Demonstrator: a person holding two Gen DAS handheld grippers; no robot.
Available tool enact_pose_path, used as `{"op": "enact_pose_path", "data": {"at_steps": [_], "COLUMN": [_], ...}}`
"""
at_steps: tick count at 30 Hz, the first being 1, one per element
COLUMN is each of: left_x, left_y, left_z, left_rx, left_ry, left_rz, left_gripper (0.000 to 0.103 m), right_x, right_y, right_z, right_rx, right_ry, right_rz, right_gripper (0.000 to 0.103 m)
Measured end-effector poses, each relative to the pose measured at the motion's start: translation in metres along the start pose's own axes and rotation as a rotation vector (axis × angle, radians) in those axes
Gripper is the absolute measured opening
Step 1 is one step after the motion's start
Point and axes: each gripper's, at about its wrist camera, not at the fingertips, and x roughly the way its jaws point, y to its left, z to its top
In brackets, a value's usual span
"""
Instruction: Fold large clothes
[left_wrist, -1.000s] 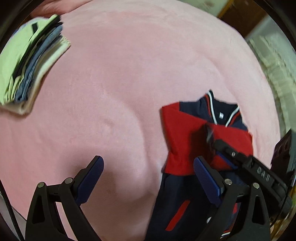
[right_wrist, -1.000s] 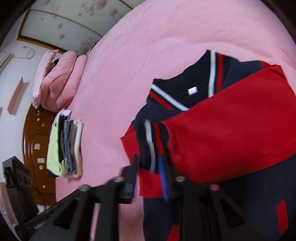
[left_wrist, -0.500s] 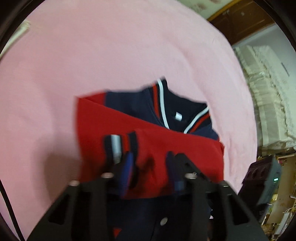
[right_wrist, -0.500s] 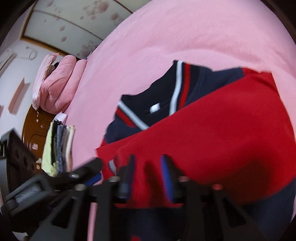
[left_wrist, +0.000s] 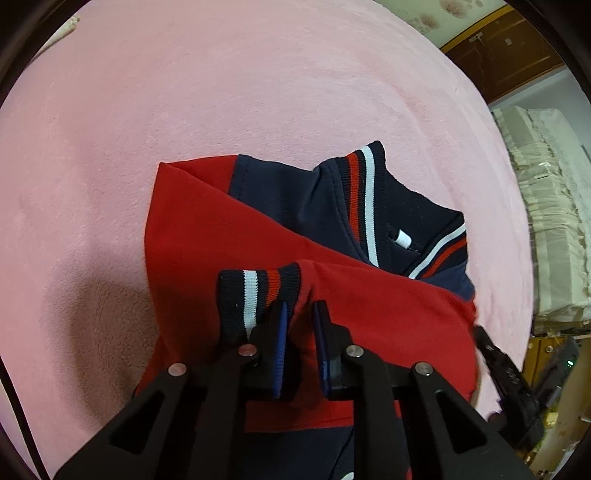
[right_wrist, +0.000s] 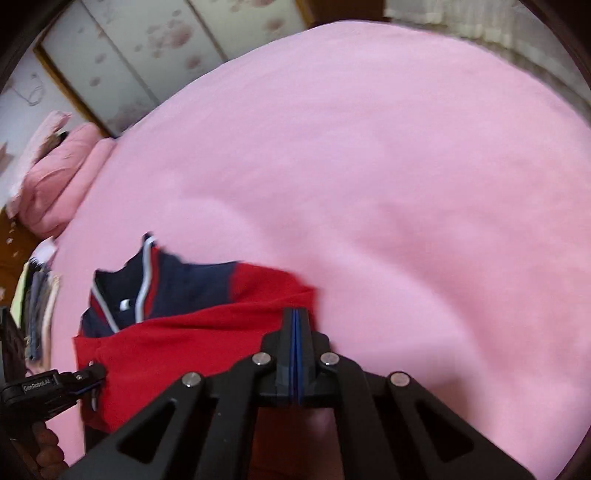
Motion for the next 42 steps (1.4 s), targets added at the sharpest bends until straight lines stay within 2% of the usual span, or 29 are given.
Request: {"op": "enact_pose_path", "data": {"at_steps": [1, 2, 6, 9, 10, 12, 14, 17, 20, 22, 23, 24, 25, 27, 29, 32, 34, 35, 37, 39, 40, 42], "left_x": [0.001, 0.002, 0.007, 0.010, 0.011, 0.014, 0.017, 0.022, 0.026, 0.026, 0.024, 0.021, 0.021, 0.016, 0.009, -0.004, -0.003, -0.001, 0.006, 0.017, 0.020, 0.022], "left_y": [-0.003, -0.004, -0.016, -0.025, -0.030, -0.040, -0.045, -0.052, -0.056, -0.058, -0.058, -0.059, -0.064, -0.074, -0.087, -0.102, -0.110, -0.110, -0.112, -0.110, -0.106, -0.101], "left_z": [-0.002, -0.002, -0.004, -0.006, -0.008, -0.007, -0.008, -0.008, -0.007, -0.006, -0.004, -0.002, -0.002, -0.005, -0.012, -0.021, -0.029, -0.033, -0.038, -0.041, -0.042, -0.042], "left_rx": [0.005, 0.008, 0.032, 0.041, 0.052, 0.095, 0.128, 0.163, 0.152, 0.149, 0.150, 0.150, 0.150, 0.160, 0.177, 0.193, 0.185, 0.179, 0.169, 0.173, 0.174, 0.164], "left_ry": [-0.005, -0.008, -0.015, -0.023, -0.024, -0.020, -0.018, -0.011, -0.009, -0.013, -0.018, -0.022, -0.027, -0.035, -0.053, -0.046, 0.009, 0.027, 0.051, 0.079, 0.091, 0.104], "left_rz": [0.014, 0.022, 0.068, 0.097, 0.105, 0.130, 0.143, 0.154, 0.158, 0.169, 0.180, 0.189, 0.197, 0.216, 0.214, 0.132, 0.066, 0.051, 0.069, 0.141, 0.153, 0.130], "left_gripper": [0.014, 0.014, 0.014, 0.014, 0.014, 0.014, 0.014, 0.014, 0.014, 0.014, 0.014, 0.014, 0.014, 0.014, 0.014, 0.014, 0.014, 0.014, 0.014, 0.014, 0.014, 0.012], "right_x": [-0.007, -0.011, -0.027, -0.017, -0.009, 0.000, 0.002, 0.001, -0.009, -0.020, -0.022, -0.024, -0.026, -0.033, -0.051, -0.061, -0.054, -0.048, -0.029, -0.010, -0.004, -0.005], "right_y": [-0.003, -0.004, 0.034, 0.079, 0.096, 0.115, 0.119, 0.088, 0.039, 0.020, 0.017, 0.012, 0.005, -0.008, -0.007, 0.023, 0.046, 0.060, 0.087, 0.105, 0.109, 0.094], "right_z": [0.000, -0.002, -0.018, -0.041, -0.051, -0.066, -0.073, -0.065, -0.054, -0.048, -0.046, -0.045, -0.043, -0.034, -0.031, -0.034, -0.042, -0.037, -0.049, -0.059, -0.061, -0.061], "right_rx": [0.029, 0.040, -0.044, -0.116, -0.149, -0.225, -0.271, -0.191, -0.074, -0.111, -0.131, -0.152, -0.140, -0.051, 0.000, -0.051, -0.076, -0.081, -0.106, -0.152, -0.170, -0.167], "right_ry": [-0.014, -0.022, -0.014, 0.099, 0.148, 0.194, 0.181, 0.160, 0.135, 0.104, 0.094, 0.085, 0.096, 0.083, 0.018, -0.013, 0.032, 0.057, 0.134, 0.198, 0.211, 0.218], "right_rz": [-0.062, -0.055, 0.184, 0.385, 0.415, 0.393, 0.342, 0.268, 0.284, 0.177, 0.097, -0.046, -0.108, -0.052, 0.020, 0.178, 0.297, 0.323, 0.341, 0.311, 0.291, 0.266], "right_gripper": [0.001, 0.003, 0.003, 0.003, 0.003, 0.003, 0.001, 0.000, 0.000, 0.000, 0.000, 0.000, 0.000, 0.000, 0.001, 0.001, 0.001, 0.001, 0.001, 0.001, 0.001, 0.000]}}
